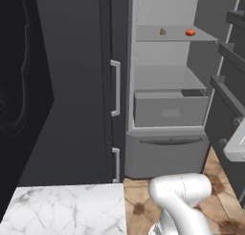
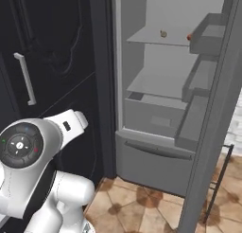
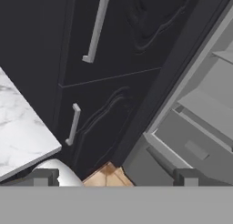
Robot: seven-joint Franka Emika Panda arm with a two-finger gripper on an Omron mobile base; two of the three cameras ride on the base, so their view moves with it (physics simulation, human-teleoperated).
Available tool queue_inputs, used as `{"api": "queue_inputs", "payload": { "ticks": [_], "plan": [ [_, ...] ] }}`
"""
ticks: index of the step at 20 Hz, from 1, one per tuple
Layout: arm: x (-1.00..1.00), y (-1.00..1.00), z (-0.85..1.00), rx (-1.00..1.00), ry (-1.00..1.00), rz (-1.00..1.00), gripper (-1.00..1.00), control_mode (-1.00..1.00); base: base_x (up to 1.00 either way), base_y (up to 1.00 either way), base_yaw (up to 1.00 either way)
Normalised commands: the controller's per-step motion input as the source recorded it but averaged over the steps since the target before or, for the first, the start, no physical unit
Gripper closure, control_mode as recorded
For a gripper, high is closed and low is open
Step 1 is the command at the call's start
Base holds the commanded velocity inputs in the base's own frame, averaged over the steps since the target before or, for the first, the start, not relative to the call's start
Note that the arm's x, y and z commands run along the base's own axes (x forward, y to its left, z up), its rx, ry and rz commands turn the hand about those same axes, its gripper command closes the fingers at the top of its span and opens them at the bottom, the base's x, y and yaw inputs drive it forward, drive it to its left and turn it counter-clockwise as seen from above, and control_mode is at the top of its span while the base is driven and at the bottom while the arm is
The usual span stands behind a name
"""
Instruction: Retrieve the bottle and the shaker from the cabinet and place them next to the mixing bowl on the counter. Then add garlic from the fridge to the mixing bowl.
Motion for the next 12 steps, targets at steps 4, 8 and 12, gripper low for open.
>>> {"api": "queue_inputs", "payload": {
  "ticks": [4, 8, 12],
  "plan": [
    [0.0, 0.0, 0.0, 0.0, 0.0, 0.0, -1.0, 1.0, 0.38, 0.0, -0.08],
    [0.0, 0.0, 0.0, 0.0, 0.0, 0.0, -1.0, 1.0, 0.56, 0.0, -0.1],
    [0.0, 0.0, 0.0, 0.0, 0.0, 0.0, -1.0, 1.0, 0.8, 0.12, -0.08]
  ]
}}
